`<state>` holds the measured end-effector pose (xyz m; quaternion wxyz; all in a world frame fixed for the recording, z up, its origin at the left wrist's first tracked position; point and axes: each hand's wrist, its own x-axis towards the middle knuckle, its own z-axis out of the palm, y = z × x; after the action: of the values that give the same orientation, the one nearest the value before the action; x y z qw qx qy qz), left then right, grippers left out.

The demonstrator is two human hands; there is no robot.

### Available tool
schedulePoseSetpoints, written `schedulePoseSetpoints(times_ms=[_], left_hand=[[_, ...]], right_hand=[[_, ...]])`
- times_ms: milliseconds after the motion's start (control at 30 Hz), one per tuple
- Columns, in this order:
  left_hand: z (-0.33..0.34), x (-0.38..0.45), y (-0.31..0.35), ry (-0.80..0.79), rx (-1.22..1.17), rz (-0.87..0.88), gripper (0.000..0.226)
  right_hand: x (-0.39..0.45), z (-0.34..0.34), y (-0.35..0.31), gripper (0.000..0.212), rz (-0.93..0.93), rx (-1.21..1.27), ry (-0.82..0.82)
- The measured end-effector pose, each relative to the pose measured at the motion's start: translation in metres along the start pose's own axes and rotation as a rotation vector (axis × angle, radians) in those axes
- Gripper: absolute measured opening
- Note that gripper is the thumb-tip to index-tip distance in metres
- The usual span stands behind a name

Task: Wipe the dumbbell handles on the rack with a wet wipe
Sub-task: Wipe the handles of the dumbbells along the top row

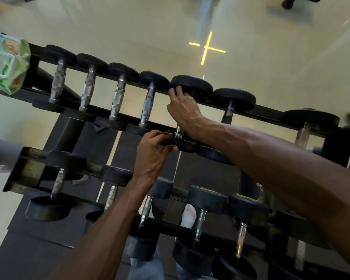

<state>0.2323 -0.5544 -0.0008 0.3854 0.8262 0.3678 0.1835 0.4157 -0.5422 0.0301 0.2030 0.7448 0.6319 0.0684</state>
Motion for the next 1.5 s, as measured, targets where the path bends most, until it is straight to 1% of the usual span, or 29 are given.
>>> schedulePoseSetpoints(times_ms=[67,133,267,400,433,467,533,567,600,700,733,833,867,933,967,1033,1067,1100,1167,1233,1333,1400,1500], left_hand=[[0.0,0.001,0.0,-0.009,-0.004,0.0,0.04],[-0.001,0.001,0.0,-0.009,-0.012,-0.007,0.039],[0.0,-0.002,-0.001,-0.006,-0.016,-0.021,0.039],[-0.001,-0.001,0.004,-0.018,-0.009,-0.03,0.04],[-0.002,-0.001,0.005,-0.021,-0.007,-0.029,0.04],[-0.003,-0.001,0.005,-0.023,-0.007,-0.025,0.039],[-0.005,-0.002,0.006,-0.026,-0.006,-0.015,0.038],[-0.006,-0.003,0.006,-0.028,-0.001,-0.008,0.037],[-0.005,-0.003,0.006,-0.024,0.002,-0.004,0.038],[-0.004,-0.001,0.006,-0.015,-0.003,-0.013,0.04],[-0.004,-0.001,0.007,-0.017,0.001,-0.016,0.04],[-0.005,-0.001,0.004,-0.03,0.011,-0.01,0.04],[-0.005,-0.001,0.004,-0.032,0.009,-0.015,0.041],[-0.004,-0.002,0.005,-0.038,0.016,-0.028,0.043],[-0.004,-0.002,0.007,-0.042,0.04,-0.026,0.043],[-0.007,-0.002,0.011,-0.067,0.102,0.013,0.046],[-0.009,-0.002,0.013,-0.094,0.13,0.058,0.047],[-0.011,-0.001,0.015,-0.133,0.164,0.119,0.05],[-0.011,0.005,0.021,-0.248,0.262,0.233,0.057],[-0.004,0.018,0.033,-0.385,0.397,0.295,0.056],[0.016,0.039,0.051,-0.578,0.692,0.364,0.046],[0.029,0.048,0.06,-0.656,0.844,0.402,0.038],[0.044,0.053,0.071,-0.733,0.977,0.411,0.022]], right_hand=[[0.004,-0.004,0.001,0.022,-0.019,0.054,-0.042],[0.003,-0.003,0.005,0.022,-0.039,0.161,-0.046],[-0.013,-0.003,0.018,0.018,-0.211,0.231,-0.01],[-0.025,0.001,0.035,0.015,-0.058,0.326,0.144],[-0.029,0.002,0.031,0.015,-0.074,0.348,0.162],[-0.034,0.003,0.024,0.015,-0.149,0.378,0.144],[-0.047,0.005,0.01,0.021,-0.379,0.497,0.013],[-0.051,0.004,0.009,0.023,-0.43,0.547,-0.041],[-0.05,0.005,0.014,0.022,-0.415,0.581,-0.034],[-0.041,0.014,0.028,0.013,-0.189,0.708,0.093],[-0.041,0.015,0.027,0.013,-0.157,0.743,0.087],[-0.058,0.016,0.012,0.017,-0.286,0.782,-0.022],[-0.066,0.016,0.012,0.017,-0.273,0.809,-0.017],[-0.077,0.028,0.02,0.018,-0.109,0.913,0.038],[-0.083,0.033,0.024,0.019,-0.042,0.958,0.026],[-0.094,0.044,0.026,0.017,0.03,0.962,-0.026],[-0.097,0.048,0.027,0.013,0.104,1.012,-0.031],[-0.098,0.05,0.03,0.01,0.218,1.109,-0.018],[-0.097,0.052,0.035,0.01,0.475,1.354,0.014],[-0.094,0.05,0.038,0.011,0.611,1.574,-0.016],[-0.092,0.045,0.039,0.017,0.691,1.697,-0.026],[-0.09,0.042,0.042,0.02,0.726,1.737,-0.009],[-0.09,0.042,0.046,0.021,0.734,1.761,0.005]])
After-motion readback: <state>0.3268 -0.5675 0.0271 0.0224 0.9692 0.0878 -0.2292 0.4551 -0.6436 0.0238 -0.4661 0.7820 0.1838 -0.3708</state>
